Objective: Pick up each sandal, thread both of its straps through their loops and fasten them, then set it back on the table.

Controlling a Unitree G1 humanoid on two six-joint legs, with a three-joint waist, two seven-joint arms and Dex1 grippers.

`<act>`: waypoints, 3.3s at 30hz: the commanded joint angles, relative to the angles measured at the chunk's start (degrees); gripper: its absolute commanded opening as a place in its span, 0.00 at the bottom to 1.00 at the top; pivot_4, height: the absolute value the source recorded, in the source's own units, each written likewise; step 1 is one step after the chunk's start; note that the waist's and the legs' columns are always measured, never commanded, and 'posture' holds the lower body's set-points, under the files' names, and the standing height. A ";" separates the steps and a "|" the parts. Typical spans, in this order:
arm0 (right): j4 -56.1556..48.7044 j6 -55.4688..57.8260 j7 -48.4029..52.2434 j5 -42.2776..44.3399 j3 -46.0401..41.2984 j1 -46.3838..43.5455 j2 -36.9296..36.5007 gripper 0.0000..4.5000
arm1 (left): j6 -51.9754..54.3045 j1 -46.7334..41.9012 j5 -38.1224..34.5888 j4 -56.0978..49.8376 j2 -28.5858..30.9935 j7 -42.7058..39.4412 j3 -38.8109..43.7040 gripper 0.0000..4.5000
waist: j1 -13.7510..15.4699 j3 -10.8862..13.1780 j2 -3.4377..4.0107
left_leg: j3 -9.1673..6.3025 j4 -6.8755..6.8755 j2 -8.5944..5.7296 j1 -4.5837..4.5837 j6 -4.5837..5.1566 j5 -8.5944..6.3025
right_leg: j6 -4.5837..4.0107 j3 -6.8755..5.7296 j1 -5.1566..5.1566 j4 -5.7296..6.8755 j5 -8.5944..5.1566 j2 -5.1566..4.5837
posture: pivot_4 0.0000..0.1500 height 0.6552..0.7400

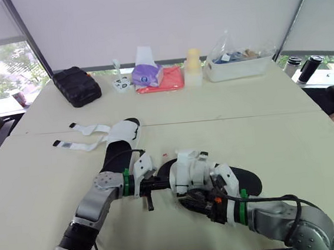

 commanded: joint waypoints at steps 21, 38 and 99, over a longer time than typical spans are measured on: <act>-6.29 8.31 14.21 20.32 -6.50 6.96 -15.17 0.01 | -1.41 1.54 4.23 5.51 -0.12 0.52 -4.62 0.00 | 0.87 -0.01 0.00 | 0.00 0.07 -0.06 0.08 0.01 0.00 | 0.01 -0.03 0.16 -0.02 0.00 -0.04 | 1.00 1.00; 3.08 -3.76 -5.45 42.38 -3.35 -8.01 -8.06 0.01 | -3.29 0.42 4.75 8.26 -0.47 0.71 -5.66 0.00 | 0.99 0.01 -0.04 | -0.02 0.05 -0.02 0.06 0.03 -0.02 | 0.02 -0.04 0.15 -0.08 -0.01 -0.02 | 1.00 1.00; 23.39 -0.66 16.10 2.08 -2.13 -27.81 -7.23 0.56 | -5.22 0.93 5.18 9.48 -2.22 3.88 -4.98 0.00 | 1.10 -0.04 0.10 | -0.21 0.42 -0.15 0.03 0.05 -0.03 | 0.01 -0.21 0.35 0.02 -0.01 -0.39 | 1.00 1.00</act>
